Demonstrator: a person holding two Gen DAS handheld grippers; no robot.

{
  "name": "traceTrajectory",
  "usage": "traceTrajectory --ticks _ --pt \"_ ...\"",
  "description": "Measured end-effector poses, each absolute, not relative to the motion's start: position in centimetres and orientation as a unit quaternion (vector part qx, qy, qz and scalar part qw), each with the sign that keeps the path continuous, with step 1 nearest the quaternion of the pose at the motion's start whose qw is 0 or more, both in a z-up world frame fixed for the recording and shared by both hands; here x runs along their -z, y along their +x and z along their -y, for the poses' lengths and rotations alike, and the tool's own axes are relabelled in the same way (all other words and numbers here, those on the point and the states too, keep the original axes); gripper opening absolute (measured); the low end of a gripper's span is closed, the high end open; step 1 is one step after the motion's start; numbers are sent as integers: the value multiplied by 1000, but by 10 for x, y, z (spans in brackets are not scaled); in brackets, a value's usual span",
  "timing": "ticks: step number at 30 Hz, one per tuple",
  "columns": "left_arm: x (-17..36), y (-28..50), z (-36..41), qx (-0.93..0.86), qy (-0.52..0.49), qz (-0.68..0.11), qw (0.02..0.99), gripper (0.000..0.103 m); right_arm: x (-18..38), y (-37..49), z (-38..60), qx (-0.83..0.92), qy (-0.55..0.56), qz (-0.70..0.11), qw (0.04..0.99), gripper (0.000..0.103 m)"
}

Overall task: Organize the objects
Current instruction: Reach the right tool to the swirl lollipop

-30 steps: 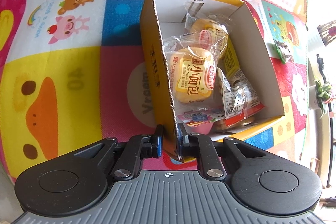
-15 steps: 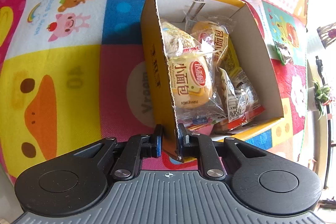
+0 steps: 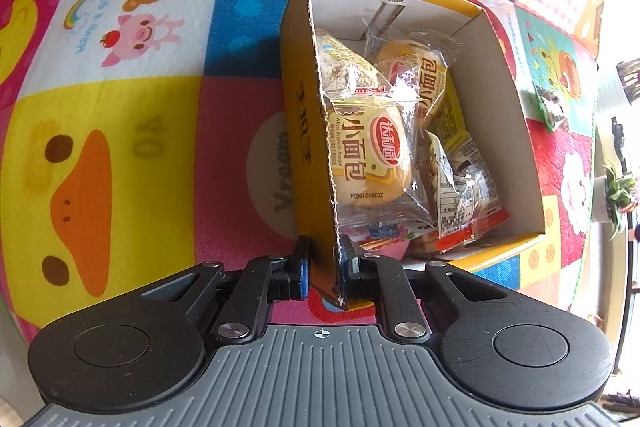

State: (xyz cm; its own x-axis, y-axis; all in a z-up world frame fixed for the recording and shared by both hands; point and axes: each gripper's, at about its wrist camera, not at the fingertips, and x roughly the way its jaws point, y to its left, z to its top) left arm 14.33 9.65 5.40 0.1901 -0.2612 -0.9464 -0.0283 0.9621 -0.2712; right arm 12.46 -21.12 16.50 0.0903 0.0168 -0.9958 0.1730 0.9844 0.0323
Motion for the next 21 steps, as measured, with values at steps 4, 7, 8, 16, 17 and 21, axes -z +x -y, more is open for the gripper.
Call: traceTrajectory --ticks 4,7,8,16,17,21 --pt "-55 142 -93 68 -110 -630 765 15 -147 154 237 54 64 -667 741 59" --pt "-56 142 -91 62 -106 -632 765 14 -132 181 248 41 67 -663 744 62" --pt "-57 142 -91 58 -105 -633 764 14 -128 189 248 32 65 -663 745 62" --pt "-58 143 -82 41 -85 -637 765 14 -86 270 198 -106 -36 -656 746 66" --pt "-58 143 -81 36 -83 -636 766 14 -78 279 191 -118 -44 -656 744 66" --pt "-54 142 -79 6 -100 -639 763 12 -50 307 168 -153 -60 -657 736 66"
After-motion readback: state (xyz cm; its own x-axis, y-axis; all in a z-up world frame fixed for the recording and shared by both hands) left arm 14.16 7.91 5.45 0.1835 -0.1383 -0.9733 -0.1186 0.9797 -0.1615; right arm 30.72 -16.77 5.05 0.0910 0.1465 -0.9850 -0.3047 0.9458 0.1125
